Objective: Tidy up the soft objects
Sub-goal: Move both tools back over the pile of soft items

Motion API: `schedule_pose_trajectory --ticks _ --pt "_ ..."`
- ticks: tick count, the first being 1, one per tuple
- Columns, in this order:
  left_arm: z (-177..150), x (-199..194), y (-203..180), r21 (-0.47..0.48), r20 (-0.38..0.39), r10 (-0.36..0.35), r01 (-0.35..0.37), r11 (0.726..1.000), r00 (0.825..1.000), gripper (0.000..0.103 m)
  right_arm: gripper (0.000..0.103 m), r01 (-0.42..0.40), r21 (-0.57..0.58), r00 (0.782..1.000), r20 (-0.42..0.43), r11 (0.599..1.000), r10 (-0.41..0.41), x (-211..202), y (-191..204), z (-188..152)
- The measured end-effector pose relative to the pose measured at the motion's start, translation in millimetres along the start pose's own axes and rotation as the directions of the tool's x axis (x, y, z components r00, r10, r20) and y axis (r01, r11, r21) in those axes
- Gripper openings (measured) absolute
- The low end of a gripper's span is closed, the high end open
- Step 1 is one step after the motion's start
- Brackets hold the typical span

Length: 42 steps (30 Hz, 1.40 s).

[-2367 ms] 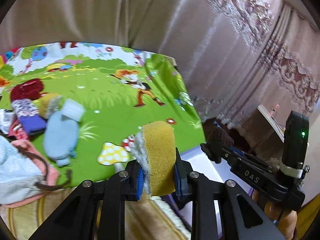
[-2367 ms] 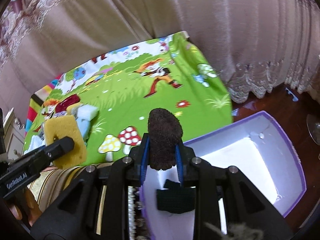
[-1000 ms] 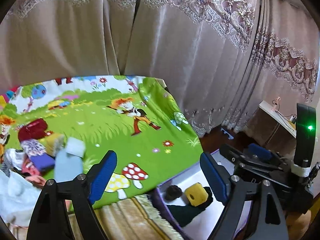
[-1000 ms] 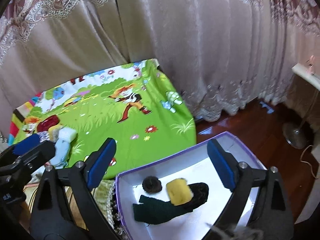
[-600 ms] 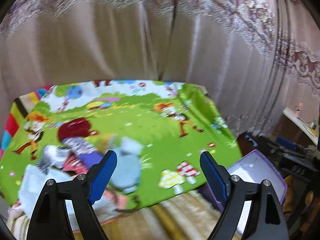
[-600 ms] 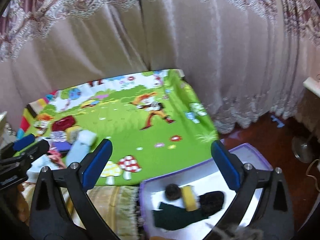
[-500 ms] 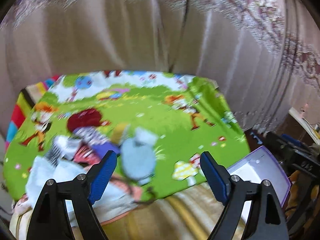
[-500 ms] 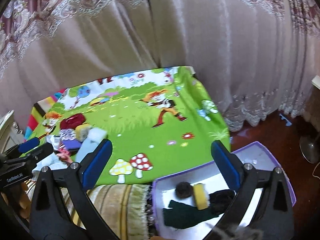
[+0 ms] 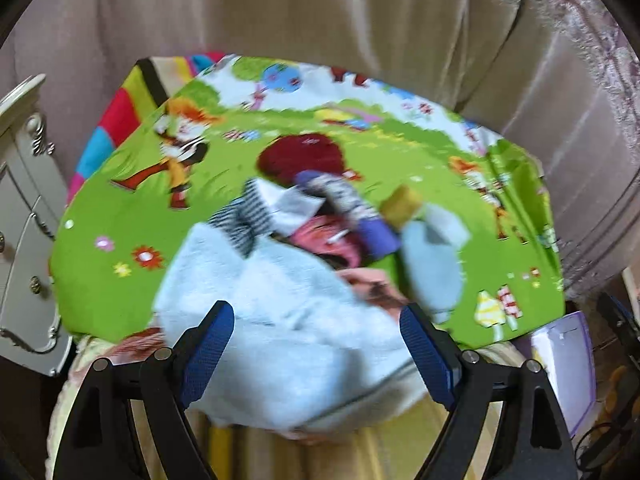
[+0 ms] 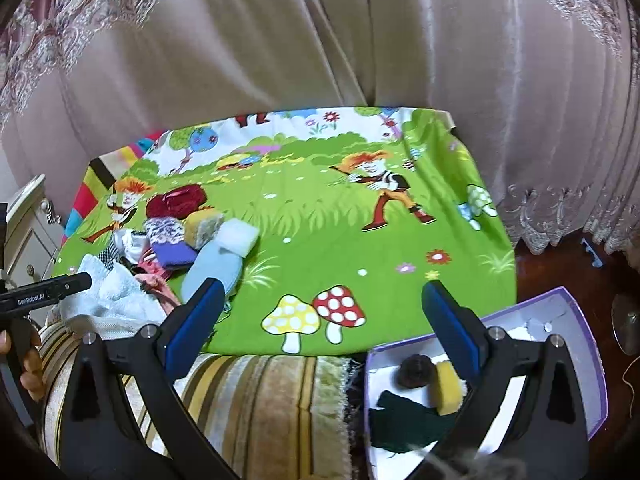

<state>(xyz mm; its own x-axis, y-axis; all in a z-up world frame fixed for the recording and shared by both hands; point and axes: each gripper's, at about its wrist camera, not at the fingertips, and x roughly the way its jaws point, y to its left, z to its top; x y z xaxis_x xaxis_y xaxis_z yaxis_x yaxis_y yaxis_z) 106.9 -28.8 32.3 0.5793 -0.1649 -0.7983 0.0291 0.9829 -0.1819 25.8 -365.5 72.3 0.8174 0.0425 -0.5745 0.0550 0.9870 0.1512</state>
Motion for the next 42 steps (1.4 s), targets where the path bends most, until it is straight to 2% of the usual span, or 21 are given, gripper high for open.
schedule_pose_trajectory --ticks 2,5,12,16,17,19,22,25,29,34,38,42 --pt "-1 7 5 0.012 -0.029 0.023 -0.022 1.000 0.999 0.086 0.100 -0.009 -0.006 1.000 -0.014 1.000 0.009 6 5 1" --pt "-3 14 5 0.031 -0.072 0.020 -0.018 0.999 0.997 0.086 0.100 -0.027 -0.010 0.999 -0.036 1.000 0.027 16 12 1" --pt "-14 47 -6 0.119 -0.220 0.015 0.012 0.993 0.975 0.085 0.100 -0.061 -0.037 0.996 -0.075 0.997 0.058 34 28 2" --pt "-20 59 -8 0.137 -0.273 0.001 0.038 0.990 0.962 0.063 0.100 -0.076 -0.036 0.993 -0.095 0.996 0.072 44 33 1" --pt "-20 59 -8 0.137 -0.272 -0.003 0.041 0.990 0.962 0.060 0.100 -0.078 -0.035 0.992 -0.100 0.996 0.074 47 34 1" --pt "-20 56 -8 0.133 -0.261 -0.004 0.040 0.990 0.965 0.044 0.100 -0.085 -0.034 0.991 -0.110 0.996 0.081 52 37 0" --pt "-16 46 -7 0.129 -0.212 -0.012 0.040 0.991 0.977 0.029 0.100 -0.095 -0.039 0.988 -0.125 0.995 0.090 58 40 -1" --pt "-9 37 -2 0.101 -0.171 -0.050 0.068 0.993 0.984 0.022 0.100 -0.101 -0.044 0.986 -0.134 0.994 0.094 64 43 -1" --pt "3 25 3 0.059 -0.106 -0.098 0.105 0.993 0.989 0.021 0.100 -0.112 -0.042 0.983 -0.151 0.993 0.104 72 47 1" --pt "20 10 8 0.018 -0.042 -0.164 0.165 0.986 0.986 0.021 0.100 -0.119 -0.052 0.981 -0.160 0.992 0.109 78 53 3" --pt "20 14 11 0.036 -0.045 -0.124 0.125 0.991 0.991 0.023 0.100 -0.129 -0.055 0.979 -0.164 0.990 0.119 81 56 4" --pt "20 25 29 -0.008 -0.065 -0.095 0.095 0.995 0.993 0.023 0.100 -0.131 -0.058 0.979 -0.165 0.990 0.120 82 57 5"
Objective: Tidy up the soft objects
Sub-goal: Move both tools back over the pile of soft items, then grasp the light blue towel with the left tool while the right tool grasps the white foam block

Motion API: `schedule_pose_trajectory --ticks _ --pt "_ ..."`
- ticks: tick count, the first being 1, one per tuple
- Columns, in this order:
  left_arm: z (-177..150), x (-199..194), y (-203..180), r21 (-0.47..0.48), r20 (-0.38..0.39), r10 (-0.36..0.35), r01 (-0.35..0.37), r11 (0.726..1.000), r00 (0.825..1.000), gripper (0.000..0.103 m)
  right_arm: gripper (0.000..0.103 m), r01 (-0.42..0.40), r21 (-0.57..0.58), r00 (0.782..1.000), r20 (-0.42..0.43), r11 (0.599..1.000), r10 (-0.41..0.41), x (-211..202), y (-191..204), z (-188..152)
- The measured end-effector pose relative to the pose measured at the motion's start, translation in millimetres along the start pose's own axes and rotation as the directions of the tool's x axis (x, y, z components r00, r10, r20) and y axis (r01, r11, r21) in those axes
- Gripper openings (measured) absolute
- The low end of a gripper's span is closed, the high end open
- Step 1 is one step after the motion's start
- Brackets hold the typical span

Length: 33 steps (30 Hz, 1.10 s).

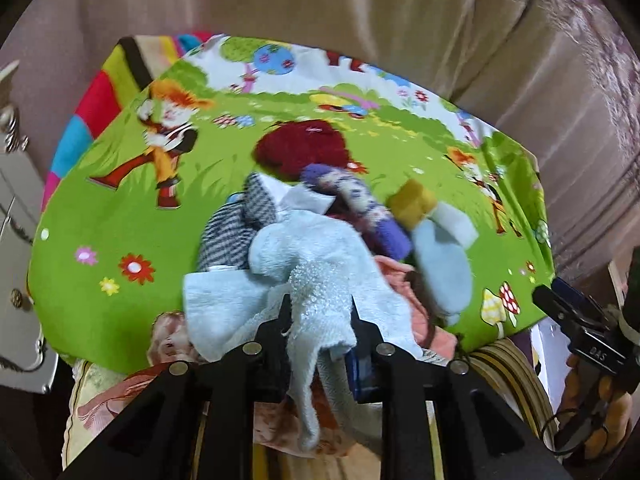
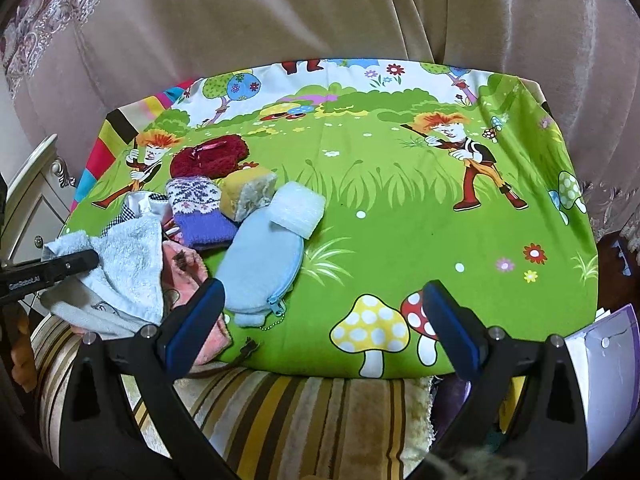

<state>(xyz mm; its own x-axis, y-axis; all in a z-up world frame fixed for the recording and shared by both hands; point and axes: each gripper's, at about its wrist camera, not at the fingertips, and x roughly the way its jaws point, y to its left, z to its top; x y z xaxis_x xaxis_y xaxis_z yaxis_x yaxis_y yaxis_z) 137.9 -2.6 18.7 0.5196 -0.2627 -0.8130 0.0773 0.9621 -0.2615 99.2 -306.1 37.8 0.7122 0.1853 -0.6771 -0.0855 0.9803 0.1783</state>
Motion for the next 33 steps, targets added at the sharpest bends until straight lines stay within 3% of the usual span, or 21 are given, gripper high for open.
schedule_pose_trajectory --ticks 3,7,9,15,20,21,22,24,28,30,33 --pt "1 0 5 -0.007 -0.004 -0.005 0.005 1.000 1.000 0.026 0.100 -0.002 -0.004 1.000 -0.004 1.000 0.002 3 2 2" --pt "1 -4 5 0.000 0.020 0.031 -0.031 1.000 0.999 0.050 0.100 -0.006 -0.016 1.000 -0.001 1.000 0.006 5 7 6" --pt "2 -8 6 0.006 0.040 0.058 -0.059 0.998 0.997 0.054 0.100 -0.010 -0.022 1.000 -0.002 1.000 0.010 6 9 6" --pt "8 -11 -9 0.120 0.040 0.082 -0.086 0.989 0.996 0.054 0.100 -0.015 -0.033 1.000 -0.007 0.999 0.015 9 15 8" --pt "12 17 -29 0.259 -0.057 0.130 -0.111 0.960 0.990 0.054 0.100 -0.021 -0.070 1.000 -0.003 0.997 0.020 16 26 16" --pt "11 23 -30 0.267 -0.066 0.142 -0.120 0.956 0.988 0.051 0.100 -0.025 -0.076 1.000 -0.005 0.997 0.024 19 30 17" --pt "10 27 -31 0.276 -0.069 0.156 -0.131 0.952 0.985 0.036 0.100 -0.031 -0.080 0.999 -0.008 0.996 0.031 22 32 19" --pt "9 33 -33 0.300 -0.076 0.166 -0.137 0.944 0.983 0.021 0.100 -0.044 -0.094 0.999 -0.020 0.995 0.042 28 38 20" --pt "13 21 -28 0.258 -0.022 0.111 -0.102 0.961 0.994 0.017 0.100 -0.049 -0.103 0.999 -0.024 0.993 0.047 38 44 26" --pt "19 1 -25 0.211 0.050 0.034 -0.044 0.976 0.998 0.017 0.100 -0.044 -0.089 0.999 -0.022 0.995 0.042 44 42 30" --pt "29 -25 -17 0.142 0.148 -0.075 0.054 0.988 0.986 0.017 0.100 -0.028 -0.053 0.999 -0.033 0.998 0.027 57 35 36"
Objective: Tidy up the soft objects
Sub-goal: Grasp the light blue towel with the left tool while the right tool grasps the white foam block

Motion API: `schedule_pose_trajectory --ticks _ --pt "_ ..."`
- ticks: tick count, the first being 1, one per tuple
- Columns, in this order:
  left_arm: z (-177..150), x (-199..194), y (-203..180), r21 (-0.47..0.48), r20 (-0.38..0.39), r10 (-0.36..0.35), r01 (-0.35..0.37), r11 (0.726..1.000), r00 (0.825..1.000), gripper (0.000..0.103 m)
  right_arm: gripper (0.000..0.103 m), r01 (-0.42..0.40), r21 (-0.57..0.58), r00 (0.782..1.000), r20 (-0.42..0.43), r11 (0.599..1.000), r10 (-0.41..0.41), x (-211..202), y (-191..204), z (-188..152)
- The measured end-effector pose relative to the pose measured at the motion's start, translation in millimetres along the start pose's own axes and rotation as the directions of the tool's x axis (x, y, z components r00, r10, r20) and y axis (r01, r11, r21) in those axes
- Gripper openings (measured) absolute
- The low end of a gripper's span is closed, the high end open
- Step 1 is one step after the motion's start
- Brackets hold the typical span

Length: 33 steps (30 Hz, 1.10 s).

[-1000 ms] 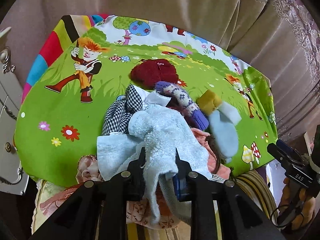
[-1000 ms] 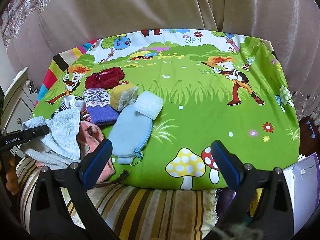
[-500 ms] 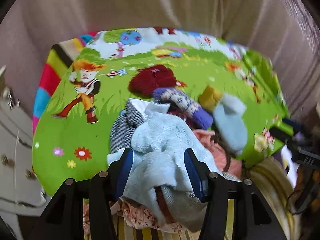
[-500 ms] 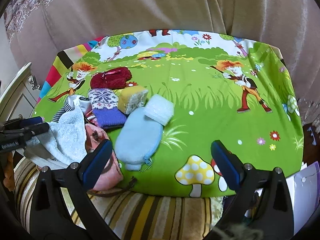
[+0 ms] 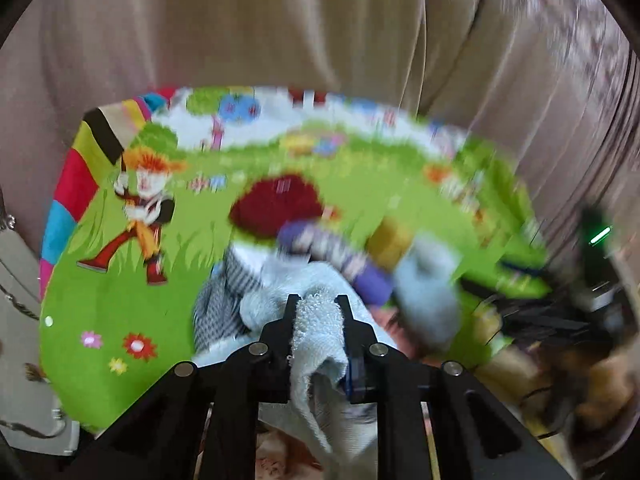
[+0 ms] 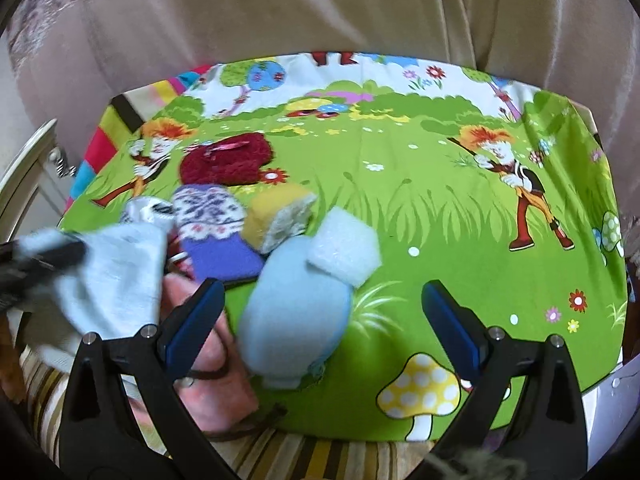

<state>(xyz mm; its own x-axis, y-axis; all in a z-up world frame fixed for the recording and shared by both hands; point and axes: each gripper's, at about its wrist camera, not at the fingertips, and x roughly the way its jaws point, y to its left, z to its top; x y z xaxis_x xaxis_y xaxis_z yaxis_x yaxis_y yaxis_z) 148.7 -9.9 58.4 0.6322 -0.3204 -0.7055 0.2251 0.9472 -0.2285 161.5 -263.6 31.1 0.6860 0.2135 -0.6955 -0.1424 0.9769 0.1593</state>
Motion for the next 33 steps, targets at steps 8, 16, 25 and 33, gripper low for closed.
schedule_pose_trajectory --ticks 8,16,25,33 --pt "9 -16 27 -0.202 0.138 -0.204 0.229 0.952 0.969 0.017 0.100 -0.012 0.144 0.999 -0.028 0.989 0.016 28 -26 16" --pt "9 -22 43 -0.262 0.210 -0.173 0.226 0.938 0.962 0.017 0.087 -0.024 0.188 0.998 -0.055 0.982 0.035 53 -35 26" --pt "9 -28 33 -0.233 0.219 -0.134 0.185 0.955 0.966 0.017 0.052 -0.029 0.160 0.995 -0.088 0.987 0.044 66 -37 19" --pt "10 -40 12 -0.207 0.239 -0.140 0.192 0.959 0.961 0.017 0.052 -0.004 0.148 1.000 -0.018 0.989 0.007 28 -36 9"
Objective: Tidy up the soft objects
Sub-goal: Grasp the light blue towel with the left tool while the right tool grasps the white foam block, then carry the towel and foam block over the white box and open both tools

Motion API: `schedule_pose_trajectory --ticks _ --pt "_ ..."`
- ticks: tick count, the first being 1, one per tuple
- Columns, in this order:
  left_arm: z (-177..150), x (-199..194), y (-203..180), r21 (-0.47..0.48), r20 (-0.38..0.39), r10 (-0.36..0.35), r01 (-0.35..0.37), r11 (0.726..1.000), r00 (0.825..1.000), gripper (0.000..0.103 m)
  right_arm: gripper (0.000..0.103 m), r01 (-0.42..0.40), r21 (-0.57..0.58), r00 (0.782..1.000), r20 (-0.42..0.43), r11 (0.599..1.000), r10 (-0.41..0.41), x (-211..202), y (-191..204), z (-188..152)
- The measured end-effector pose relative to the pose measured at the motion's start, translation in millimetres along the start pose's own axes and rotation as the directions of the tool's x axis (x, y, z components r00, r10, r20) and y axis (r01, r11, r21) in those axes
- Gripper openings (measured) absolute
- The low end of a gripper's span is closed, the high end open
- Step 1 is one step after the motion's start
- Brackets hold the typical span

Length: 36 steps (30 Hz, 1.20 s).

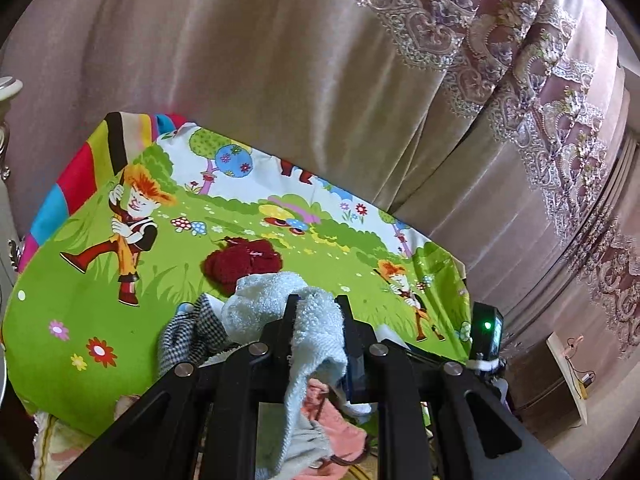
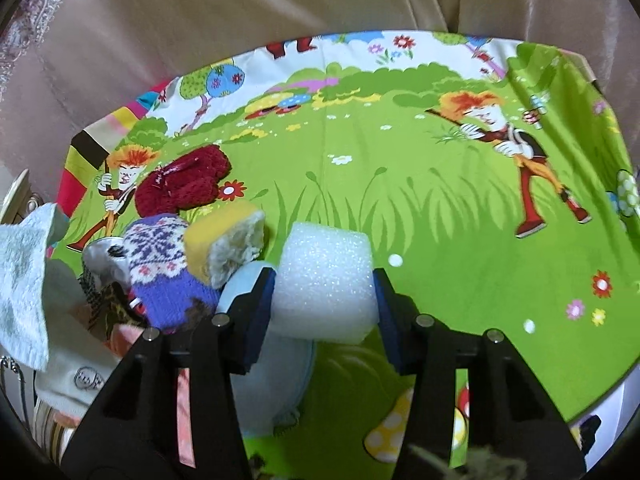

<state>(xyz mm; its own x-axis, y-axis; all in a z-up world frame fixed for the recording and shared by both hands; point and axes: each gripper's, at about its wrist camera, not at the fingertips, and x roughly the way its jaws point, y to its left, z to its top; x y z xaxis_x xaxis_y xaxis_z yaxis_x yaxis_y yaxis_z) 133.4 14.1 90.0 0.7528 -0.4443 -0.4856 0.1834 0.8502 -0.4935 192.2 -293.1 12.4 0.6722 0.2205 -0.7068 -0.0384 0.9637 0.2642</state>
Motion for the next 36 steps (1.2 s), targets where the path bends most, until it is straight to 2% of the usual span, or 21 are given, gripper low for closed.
schedule_pose_trajectory --ticks 9,15,23,36 --pt "-6 -13 -41 0.034 0.028 -0.070 0.069 0.997 0.997 0.017 0.052 0.016 0.001 0.998 0.066 1.000 -0.016 -59 -10 -31" --pt "-15 -14 -70 0.069 0.004 -0.114 0.114 0.991 0.993 0.017 0.052 0.017 0.012 0.997 0.077 1.000 -0.018 -87 -21 -53" --pt "-51 12 -105 0.080 -0.113 -0.161 0.171 0.982 0.980 0.017 0.052 0.054 0.028 0.995 0.087 0.998 -0.056 -121 -46 -80" --pt "-96 42 -170 0.106 -0.262 -0.239 0.274 0.956 0.935 0.017 0.052 0.163 0.127 0.979 0.100 0.978 -0.176 -172 -119 -116"
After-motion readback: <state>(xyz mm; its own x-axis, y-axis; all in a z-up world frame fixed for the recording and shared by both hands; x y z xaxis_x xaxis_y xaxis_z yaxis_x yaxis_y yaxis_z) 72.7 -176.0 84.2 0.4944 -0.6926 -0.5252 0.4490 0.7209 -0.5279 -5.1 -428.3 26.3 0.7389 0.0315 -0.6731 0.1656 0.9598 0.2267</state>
